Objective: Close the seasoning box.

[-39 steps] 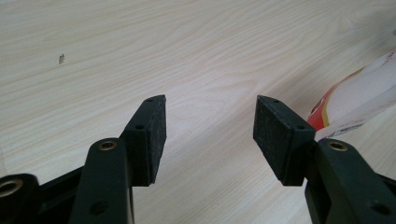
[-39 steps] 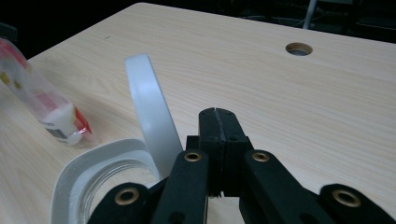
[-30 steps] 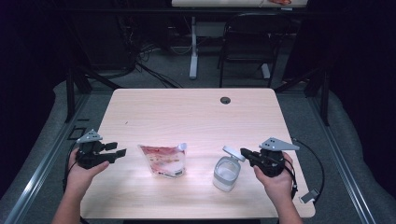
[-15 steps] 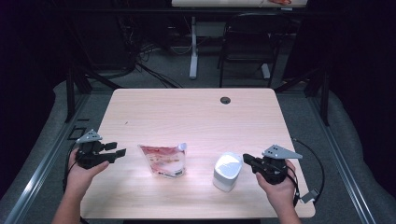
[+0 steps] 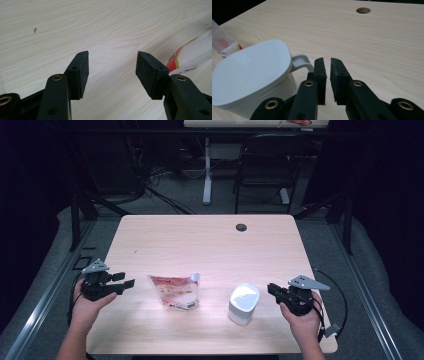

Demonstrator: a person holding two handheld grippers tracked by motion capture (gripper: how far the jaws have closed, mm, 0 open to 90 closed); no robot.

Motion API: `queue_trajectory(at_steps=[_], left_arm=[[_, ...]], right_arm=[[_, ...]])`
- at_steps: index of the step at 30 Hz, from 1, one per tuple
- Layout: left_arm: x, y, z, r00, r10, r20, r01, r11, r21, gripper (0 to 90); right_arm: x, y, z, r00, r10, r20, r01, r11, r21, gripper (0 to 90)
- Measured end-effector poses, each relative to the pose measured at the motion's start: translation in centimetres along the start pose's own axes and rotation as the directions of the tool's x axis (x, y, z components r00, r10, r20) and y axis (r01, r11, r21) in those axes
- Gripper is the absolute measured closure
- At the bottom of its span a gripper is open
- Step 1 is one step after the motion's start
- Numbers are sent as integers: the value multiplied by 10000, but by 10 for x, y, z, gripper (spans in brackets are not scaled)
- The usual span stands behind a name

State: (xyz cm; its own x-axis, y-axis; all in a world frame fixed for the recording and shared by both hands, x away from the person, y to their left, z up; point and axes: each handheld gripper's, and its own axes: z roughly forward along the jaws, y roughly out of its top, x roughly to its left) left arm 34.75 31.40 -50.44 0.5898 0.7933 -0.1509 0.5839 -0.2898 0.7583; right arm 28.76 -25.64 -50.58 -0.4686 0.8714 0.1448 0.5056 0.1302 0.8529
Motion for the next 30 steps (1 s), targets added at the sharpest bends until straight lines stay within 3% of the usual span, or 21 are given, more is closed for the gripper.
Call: queue_trajectory(at_steps=[6,12,20,30], left_arm=[[0,-1,1,10000,4,-30,-4,10000,43,441],[-1,-2,4,9999,2,-116,-4,10000,-93,442],[-4,-4,11,9998,-147,-168,146,9999,-82,442],[-8,-6,20,9999,12,-150,-10,9999,158,441]], right_arm=[[-7,-5,3,9995,-14,310,13,10000,52,697],[-16,-10,7,9970,425,654,-429,9991,45,565],[-29,-21,14,9889,806,1248,-836,9963,192,513],[-38,-29,22,9862,1042,1285,-1126,9918,598,500]])
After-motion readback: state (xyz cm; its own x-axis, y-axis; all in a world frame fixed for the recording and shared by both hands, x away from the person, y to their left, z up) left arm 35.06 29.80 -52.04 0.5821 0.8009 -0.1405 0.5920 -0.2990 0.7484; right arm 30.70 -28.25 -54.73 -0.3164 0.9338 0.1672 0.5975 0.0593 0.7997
